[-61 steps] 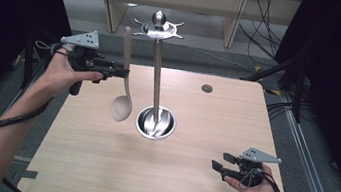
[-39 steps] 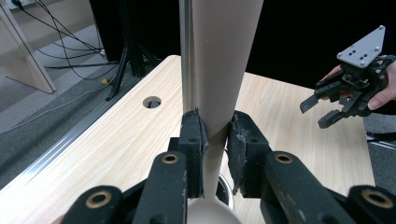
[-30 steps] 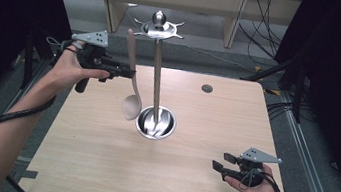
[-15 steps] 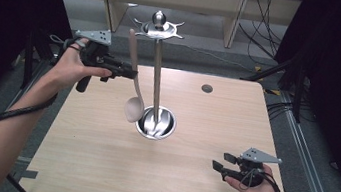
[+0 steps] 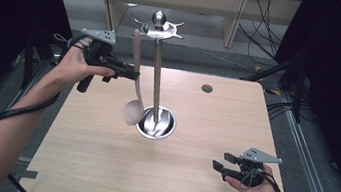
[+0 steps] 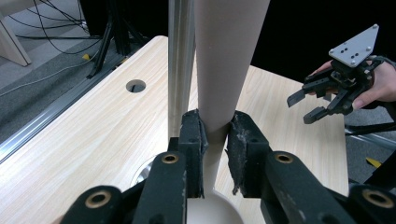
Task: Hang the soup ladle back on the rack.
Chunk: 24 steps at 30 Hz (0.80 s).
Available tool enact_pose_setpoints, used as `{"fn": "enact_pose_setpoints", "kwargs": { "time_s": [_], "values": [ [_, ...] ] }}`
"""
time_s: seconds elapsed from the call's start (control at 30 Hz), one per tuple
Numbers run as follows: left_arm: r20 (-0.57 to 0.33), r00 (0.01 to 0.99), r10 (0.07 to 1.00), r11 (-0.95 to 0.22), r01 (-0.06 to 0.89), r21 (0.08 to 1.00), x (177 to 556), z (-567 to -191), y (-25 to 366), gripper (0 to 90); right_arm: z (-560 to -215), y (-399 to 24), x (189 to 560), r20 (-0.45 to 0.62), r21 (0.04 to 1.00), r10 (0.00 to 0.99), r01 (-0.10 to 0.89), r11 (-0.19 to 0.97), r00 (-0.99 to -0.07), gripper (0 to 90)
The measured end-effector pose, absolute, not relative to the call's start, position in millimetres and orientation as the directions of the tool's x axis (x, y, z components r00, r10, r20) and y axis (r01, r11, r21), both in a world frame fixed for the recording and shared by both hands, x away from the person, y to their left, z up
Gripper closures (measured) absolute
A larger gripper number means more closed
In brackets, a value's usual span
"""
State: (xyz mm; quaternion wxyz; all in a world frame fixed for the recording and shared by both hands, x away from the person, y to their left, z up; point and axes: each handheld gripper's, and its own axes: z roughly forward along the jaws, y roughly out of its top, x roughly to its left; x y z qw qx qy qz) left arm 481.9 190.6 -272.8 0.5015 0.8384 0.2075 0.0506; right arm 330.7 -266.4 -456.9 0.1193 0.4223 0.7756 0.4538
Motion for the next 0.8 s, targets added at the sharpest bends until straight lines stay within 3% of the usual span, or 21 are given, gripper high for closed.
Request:
{"fn": "enact_pose_setpoints", "kwargs": {
  "time_s": [0.47,0.6,0.8],
  "values": [
    [-0.101,0.893,0.439,-0.380,0.287,0.879,474,-276,190,73.3,-456,-269,331,0.169,0.811,0.761,0.527,0.255,-0.627,42.7],
    [-0.056,0.871,0.488,-0.351,0.254,0.901,463,-279,194,63.5,-455,-267,329,0.212,0.796,0.761,0.560,0.230,-0.614,42.6],
    [-0.001,0.814,0.581,-0.280,0.201,0.939,437,-295,208,50.5,-455,-268,329,0.195,0.805,0.763,0.545,0.235,-0.617,42.6]
  ]
}}
